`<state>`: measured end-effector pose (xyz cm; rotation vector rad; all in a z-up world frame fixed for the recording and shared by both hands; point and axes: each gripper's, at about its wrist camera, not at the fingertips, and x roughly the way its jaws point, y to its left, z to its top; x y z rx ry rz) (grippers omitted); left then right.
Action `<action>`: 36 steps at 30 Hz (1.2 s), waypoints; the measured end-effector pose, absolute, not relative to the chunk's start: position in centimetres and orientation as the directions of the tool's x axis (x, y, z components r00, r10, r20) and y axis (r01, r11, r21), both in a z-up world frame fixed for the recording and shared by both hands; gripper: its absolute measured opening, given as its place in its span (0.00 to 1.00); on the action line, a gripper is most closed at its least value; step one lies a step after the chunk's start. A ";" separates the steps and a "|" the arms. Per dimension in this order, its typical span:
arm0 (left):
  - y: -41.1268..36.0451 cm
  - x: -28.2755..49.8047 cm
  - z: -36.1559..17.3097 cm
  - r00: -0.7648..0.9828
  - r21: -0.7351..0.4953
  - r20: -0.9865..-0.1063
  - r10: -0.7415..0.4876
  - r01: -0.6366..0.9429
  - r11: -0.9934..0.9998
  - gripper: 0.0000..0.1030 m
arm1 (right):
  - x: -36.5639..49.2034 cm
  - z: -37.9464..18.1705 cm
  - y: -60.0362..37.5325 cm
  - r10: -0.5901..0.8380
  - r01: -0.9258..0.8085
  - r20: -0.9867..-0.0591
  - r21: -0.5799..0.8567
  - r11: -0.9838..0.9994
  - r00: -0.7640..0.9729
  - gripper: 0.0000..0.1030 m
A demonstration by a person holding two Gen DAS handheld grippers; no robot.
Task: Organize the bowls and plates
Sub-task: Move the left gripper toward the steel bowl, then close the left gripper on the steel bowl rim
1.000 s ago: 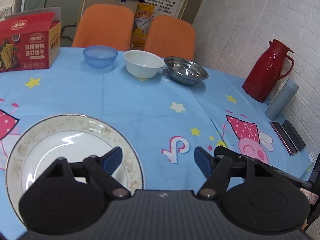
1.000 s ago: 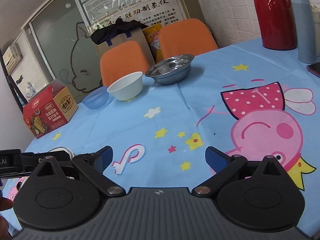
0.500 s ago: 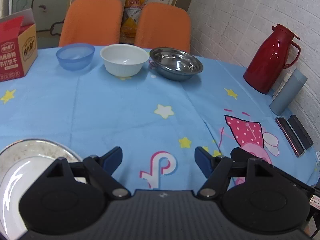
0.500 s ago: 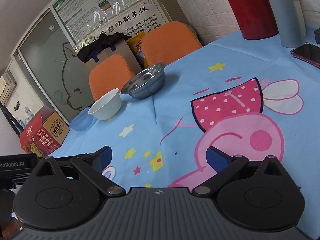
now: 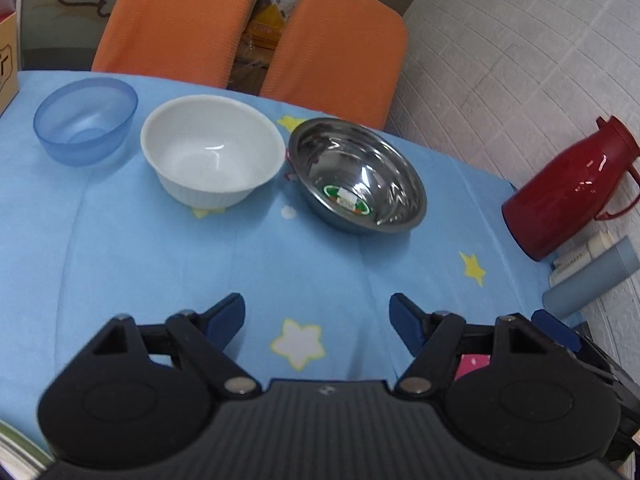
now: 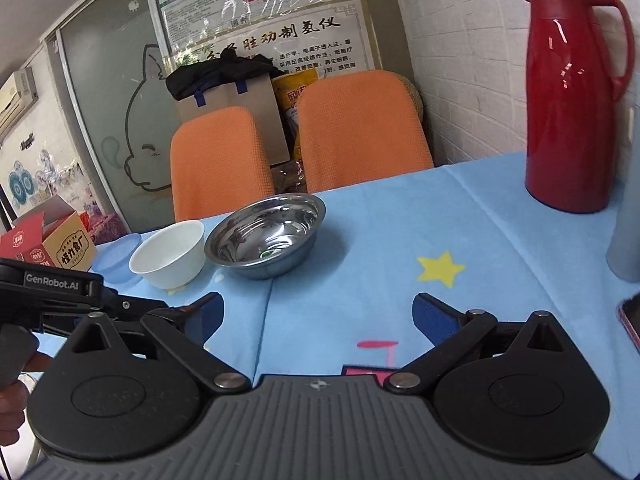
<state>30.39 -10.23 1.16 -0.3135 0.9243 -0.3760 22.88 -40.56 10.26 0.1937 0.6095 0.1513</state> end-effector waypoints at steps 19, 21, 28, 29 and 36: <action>-12.9 35.9 2.9 0.636 -0.260 -0.673 -0.376 0.272 0.926 0.70 | 33.3 10.1 -40.1 0.097 -0.018 -0.552 0.146 0.989 0.828 1.00; -12.4 36.9 3.7 0.669 -0.233 -0.649 -0.362 0.279 0.932 0.70 | 34.7 9.6 -39.8 0.093 -0.011 -0.563 0.148 0.989 0.821 1.00; -12.4 42.5 3.8 0.652 -0.193 -0.629 -0.423 0.397 0.897 0.70 | 36.2 6.7 -39.3 0.128 -0.024 -0.599 0.178 0.984 0.790 1.00; -12.7 43.5 3.3 0.627 -0.198 -0.641 -0.442 0.421 0.885 0.70 | 36.3 6.4 -39.3 0.133 -0.029 -0.610 0.177 0.984 0.782 1.00; -14.6 48.5 0.5 0.520 -0.259 -0.700 -0.489 0.454 0.853 0.70 | 36.2 5.9 -39.2 0.153 -0.038 -0.595 0.202 0.979 0.789 1.00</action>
